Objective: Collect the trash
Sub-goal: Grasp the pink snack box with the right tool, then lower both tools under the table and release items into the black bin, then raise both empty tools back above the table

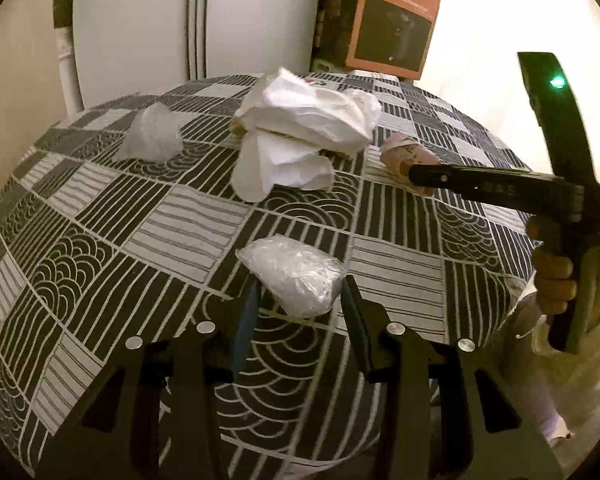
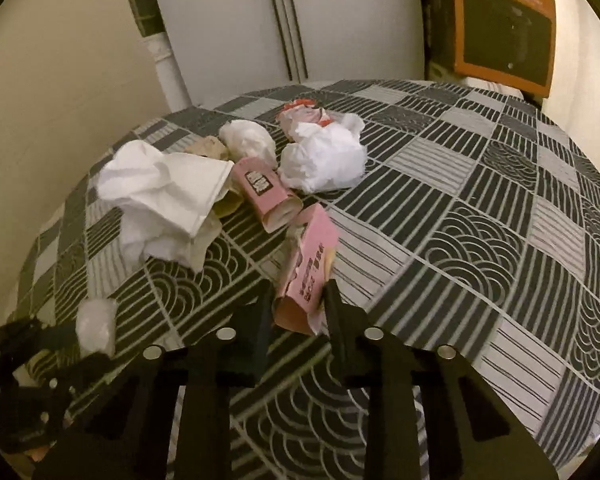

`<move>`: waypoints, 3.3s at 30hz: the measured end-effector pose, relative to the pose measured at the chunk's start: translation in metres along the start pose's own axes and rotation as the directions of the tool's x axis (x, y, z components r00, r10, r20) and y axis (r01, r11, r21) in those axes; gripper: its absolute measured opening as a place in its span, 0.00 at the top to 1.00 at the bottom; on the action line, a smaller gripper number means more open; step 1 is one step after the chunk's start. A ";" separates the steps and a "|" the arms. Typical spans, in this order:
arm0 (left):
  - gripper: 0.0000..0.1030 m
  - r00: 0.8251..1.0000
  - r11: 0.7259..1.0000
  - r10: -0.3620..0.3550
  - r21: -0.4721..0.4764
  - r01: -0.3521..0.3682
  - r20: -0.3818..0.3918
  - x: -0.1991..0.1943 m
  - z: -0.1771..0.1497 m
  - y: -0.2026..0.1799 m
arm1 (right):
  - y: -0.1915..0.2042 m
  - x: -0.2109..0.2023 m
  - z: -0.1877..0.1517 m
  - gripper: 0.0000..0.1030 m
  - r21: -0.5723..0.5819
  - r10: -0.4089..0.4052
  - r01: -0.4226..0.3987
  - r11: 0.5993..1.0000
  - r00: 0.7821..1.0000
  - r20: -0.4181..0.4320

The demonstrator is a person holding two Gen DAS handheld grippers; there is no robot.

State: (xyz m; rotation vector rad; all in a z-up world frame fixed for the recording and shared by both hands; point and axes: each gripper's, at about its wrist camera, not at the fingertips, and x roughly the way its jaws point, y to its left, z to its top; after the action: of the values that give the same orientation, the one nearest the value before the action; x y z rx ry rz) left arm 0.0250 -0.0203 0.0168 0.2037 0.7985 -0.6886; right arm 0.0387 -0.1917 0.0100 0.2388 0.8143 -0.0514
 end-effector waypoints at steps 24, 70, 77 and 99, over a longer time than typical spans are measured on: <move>0.59 1.000 0.993 -0.009 0.119 0.011 -0.021 -0.040 -0.043 -0.091 | -0.013 -0.110 -0.110 0.79 -0.029 0.063 -0.060 0.998 0.994 0.087; 0.59 0.939 0.967 -0.068 0.210 0.146 -0.338 0.093 -0.147 -0.117 | -0.030 0.019 -0.226 0.77 -0.024 0.028 -0.036 0.999 0.959 -0.283; 0.20 0.954 0.970 -0.083 0.195 0.143 -0.288 0.088 -0.142 -0.113 | -0.035 0.018 -0.226 0.47 -0.020 -0.014 0.009 1.000 0.965 -0.263; 0.06 0.983 0.973 -0.081 0.199 0.114 -0.165 0.021 -0.151 -0.122 | -0.027 -0.070 -0.223 0.16 -0.068 -0.032 0.026 0.997 0.995 -0.097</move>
State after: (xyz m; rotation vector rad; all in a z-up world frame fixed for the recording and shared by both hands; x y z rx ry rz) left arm -0.1317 -0.0615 -0.0930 0.4138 0.8909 -0.8577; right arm -0.1723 -0.1696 -0.0924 0.1674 0.9162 -0.0399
